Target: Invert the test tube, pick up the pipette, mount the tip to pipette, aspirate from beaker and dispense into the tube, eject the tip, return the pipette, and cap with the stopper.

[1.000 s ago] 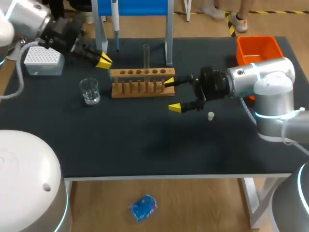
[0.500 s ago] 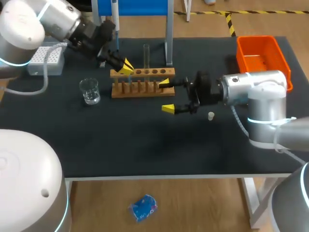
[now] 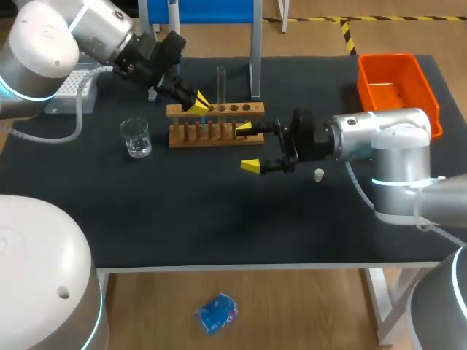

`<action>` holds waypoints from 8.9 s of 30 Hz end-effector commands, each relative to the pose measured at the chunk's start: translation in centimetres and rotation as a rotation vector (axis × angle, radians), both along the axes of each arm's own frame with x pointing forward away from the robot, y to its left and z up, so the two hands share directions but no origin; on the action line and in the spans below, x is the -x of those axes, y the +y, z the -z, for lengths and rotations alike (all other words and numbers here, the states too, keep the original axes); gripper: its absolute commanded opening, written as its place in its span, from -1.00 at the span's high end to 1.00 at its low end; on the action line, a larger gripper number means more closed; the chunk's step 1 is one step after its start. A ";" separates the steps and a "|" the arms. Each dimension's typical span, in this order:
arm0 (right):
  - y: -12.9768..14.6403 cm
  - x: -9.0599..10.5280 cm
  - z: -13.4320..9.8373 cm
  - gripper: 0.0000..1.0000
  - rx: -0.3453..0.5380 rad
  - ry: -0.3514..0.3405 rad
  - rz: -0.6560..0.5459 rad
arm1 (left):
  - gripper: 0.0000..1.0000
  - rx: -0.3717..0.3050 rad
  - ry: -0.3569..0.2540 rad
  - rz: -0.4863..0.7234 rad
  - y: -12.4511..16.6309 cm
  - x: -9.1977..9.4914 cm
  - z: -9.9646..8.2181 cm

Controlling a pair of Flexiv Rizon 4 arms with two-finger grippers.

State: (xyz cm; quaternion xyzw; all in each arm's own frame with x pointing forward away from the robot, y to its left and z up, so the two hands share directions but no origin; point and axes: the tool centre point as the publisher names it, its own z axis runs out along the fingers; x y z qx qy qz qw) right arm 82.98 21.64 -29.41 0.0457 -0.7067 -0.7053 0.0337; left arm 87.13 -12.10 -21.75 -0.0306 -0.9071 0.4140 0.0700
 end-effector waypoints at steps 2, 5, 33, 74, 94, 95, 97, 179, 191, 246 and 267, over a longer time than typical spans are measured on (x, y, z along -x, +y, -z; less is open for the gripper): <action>0.0 0.1 0.0 -1.00 -0.001 -0.001 0.002 | 1.00 -0.003 0.001 -0.001 0.0 0.1 -0.1; 0.0 0.1 0.0 -1.00 -0.001 -0.001 0.002 | 1.00 -0.030 0.001 0.023 -1.4 0.2 -0.1; 1.1 -0.4 -1.0 -1.00 -0.005 -0.009 -0.007 | 1.00 -0.007 0.015 0.053 -5.9 1.0 1.4; 2.5 -1.4 -2.2 0.52 -0.086 0.026 0.022 | 1.00 -0.007 0.015 0.053 -5.9 1.0 1.4; 1.6 -1.4 -2.2 1.00 -0.047 0.016 0.019 | -1.00 -0.007 0.015 0.053 -5.9 1.0 1.4; 1.4 -1.4 -2.2 1.00 -0.042 0.013 0.022 | -1.00 -0.007 0.015 0.053 -5.9 1.0 1.4; 0.7 -1.4 -2.1 1.00 -0.035 0.010 0.028 | -1.00 -0.007 0.015 0.053 -5.9 1.0 1.4; -6.7 -0.6 -0.5 1.00 -0.035 0.022 0.031 | -1.00 -0.009 -0.046 -0.374 8.6 -3.5 0.6; -6.7 -0.6 -0.5 1.00 -0.035 0.022 0.031 | -1.00 -0.017 -0.058 -0.533 14.8 -6.1 0.4; -6.7 -0.6 -0.5 1.00 -0.035 0.022 0.031 | -1.00 -0.046 -0.123 -1.058 17.6 -17.5 -1.2; -6.7 -0.6 -0.5 1.00 -0.035 0.022 0.031 | -1.00 0.077 -0.169 -1.193 12.6 -24.6 -0.8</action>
